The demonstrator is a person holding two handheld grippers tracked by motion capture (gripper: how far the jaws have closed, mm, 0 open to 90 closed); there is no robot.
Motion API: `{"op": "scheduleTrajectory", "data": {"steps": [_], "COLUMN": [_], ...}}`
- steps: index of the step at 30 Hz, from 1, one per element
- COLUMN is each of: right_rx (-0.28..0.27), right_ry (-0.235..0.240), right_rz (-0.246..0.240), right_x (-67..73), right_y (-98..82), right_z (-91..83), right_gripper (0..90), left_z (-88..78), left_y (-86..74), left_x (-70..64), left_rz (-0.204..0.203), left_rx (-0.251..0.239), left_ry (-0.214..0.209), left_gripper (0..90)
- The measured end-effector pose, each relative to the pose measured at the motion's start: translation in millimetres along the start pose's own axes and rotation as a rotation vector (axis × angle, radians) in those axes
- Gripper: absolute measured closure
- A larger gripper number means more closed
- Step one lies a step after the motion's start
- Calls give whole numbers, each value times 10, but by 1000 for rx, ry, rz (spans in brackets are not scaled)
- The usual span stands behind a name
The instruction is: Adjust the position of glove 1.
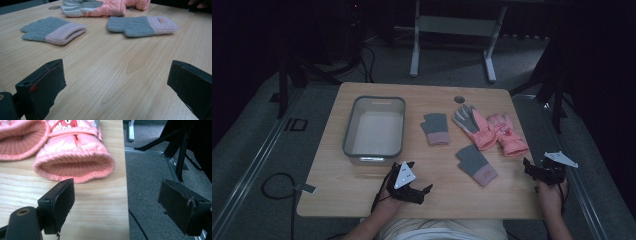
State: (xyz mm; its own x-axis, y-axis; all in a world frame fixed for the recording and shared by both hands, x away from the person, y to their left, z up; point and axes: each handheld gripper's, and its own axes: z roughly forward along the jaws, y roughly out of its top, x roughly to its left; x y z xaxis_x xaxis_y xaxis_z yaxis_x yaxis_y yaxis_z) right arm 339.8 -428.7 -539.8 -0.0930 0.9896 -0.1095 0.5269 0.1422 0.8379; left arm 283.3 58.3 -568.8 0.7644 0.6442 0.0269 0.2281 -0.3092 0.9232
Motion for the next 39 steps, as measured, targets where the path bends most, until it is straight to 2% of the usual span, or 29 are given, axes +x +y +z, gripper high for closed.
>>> {"op": "scheduleTrajectory", "data": {"steps": [3,7,12,17,21,24,27,31,33,36,39], "right_rx": [-4,-24,-52,-90,-101,-111,-115,-135,-147,-135,-132], "right_ry": [1,1,20,47,22,55,49,69,76,120,150], "right_rz": [3,-7,-17,-16,-57,-47,-47,-19,-31,-44,-78], "right_x": [31,91,164,228,314,354,398,431,462,515,591], "right_y": [63,193,397,606,772,885,983,1090,1132,1195,1250], "right_z": [-8,-16,-33,-66,-99,-113,-125,-140,-146,-133,-124], "right_gripper": [135,130,125,127,128,138,139,139,139,138,138], "left_z": [-2,3,8,8,8,13,19,22,21,18,18], "left_y": [-2,1,4,4,4,5,7,8,8,8,7], "left_x": [1,-14,-50,-48,-49,-57,-71,-83,-75,-66,-68], "left_rz": [-4,12,45,43,44,48,60,66,64,58,60], "left_rx": [-4,3,8,7,8,11,17,17,17,16,17], "left_ry": [0,7,18,18,18,25,32,31,28,27,25], "left_gripper": [10,10,11,11,11,11,10,11,11,11,11]}}
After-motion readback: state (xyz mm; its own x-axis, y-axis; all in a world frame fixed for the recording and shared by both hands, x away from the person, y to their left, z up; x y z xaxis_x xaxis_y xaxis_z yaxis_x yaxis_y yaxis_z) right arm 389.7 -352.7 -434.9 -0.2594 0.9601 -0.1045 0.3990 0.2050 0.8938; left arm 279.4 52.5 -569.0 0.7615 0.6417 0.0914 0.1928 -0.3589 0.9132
